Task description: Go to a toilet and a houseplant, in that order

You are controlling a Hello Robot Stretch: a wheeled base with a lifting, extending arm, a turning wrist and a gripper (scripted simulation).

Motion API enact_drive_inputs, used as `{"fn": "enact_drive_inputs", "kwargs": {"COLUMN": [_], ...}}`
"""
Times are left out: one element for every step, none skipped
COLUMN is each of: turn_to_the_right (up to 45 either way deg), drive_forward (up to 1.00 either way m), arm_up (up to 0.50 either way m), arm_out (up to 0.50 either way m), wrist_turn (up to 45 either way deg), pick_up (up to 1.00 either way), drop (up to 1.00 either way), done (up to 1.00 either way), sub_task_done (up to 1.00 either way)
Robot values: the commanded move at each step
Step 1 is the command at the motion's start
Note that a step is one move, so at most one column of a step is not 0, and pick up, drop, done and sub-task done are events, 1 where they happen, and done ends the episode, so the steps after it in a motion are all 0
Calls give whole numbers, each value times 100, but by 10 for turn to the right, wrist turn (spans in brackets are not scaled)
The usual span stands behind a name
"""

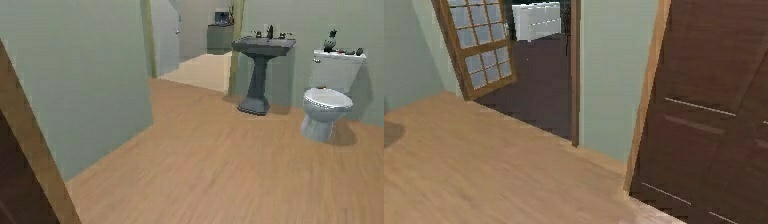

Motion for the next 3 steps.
{"fn": "enact_drive_inputs", "kwargs": {"turn_to_the_right": [60,0,-30], "drive_forward": [0,40,0], "arm_up": [0,0,0], "arm_out": [0,0,0], "wrist_turn": [0,0,0], "pick_up": [0,0,0], "drop": [0,0,0], "done": [0,0,0], "sub_task_done": [0,0,0]}}
